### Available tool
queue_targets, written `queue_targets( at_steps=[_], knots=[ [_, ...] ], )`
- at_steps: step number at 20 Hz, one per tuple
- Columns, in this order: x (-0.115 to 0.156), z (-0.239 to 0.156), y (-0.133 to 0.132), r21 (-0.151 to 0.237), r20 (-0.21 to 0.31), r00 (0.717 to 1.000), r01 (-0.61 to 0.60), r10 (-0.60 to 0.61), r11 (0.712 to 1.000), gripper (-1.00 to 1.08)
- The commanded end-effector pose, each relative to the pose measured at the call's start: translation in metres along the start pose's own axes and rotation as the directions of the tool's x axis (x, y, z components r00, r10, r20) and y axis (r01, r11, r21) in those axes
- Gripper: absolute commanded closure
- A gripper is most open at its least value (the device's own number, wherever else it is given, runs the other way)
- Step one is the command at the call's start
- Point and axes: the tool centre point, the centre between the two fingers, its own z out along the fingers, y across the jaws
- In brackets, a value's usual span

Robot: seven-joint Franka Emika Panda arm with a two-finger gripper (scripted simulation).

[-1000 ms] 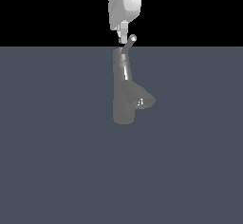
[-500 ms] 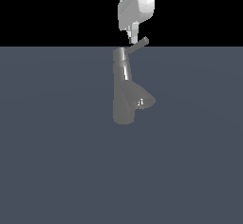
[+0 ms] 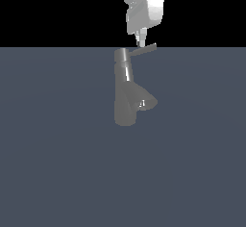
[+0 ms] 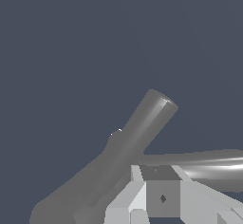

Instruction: Turn on the faucet by rotating a designated handle.

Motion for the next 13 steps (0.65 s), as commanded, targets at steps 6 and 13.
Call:
queue_targets(
  at_steps=[6, 13],
  knots=[
    [0.035, 0.017, -0.011, -0.011, 0.000, 1.000, -0.026, 0.026, 1.000, 1.08],
    [0.053, 0.024, -0.021, -0.013, 0.000, 0.999, -0.034, 0.034, 0.999, 1.08]
  ],
)
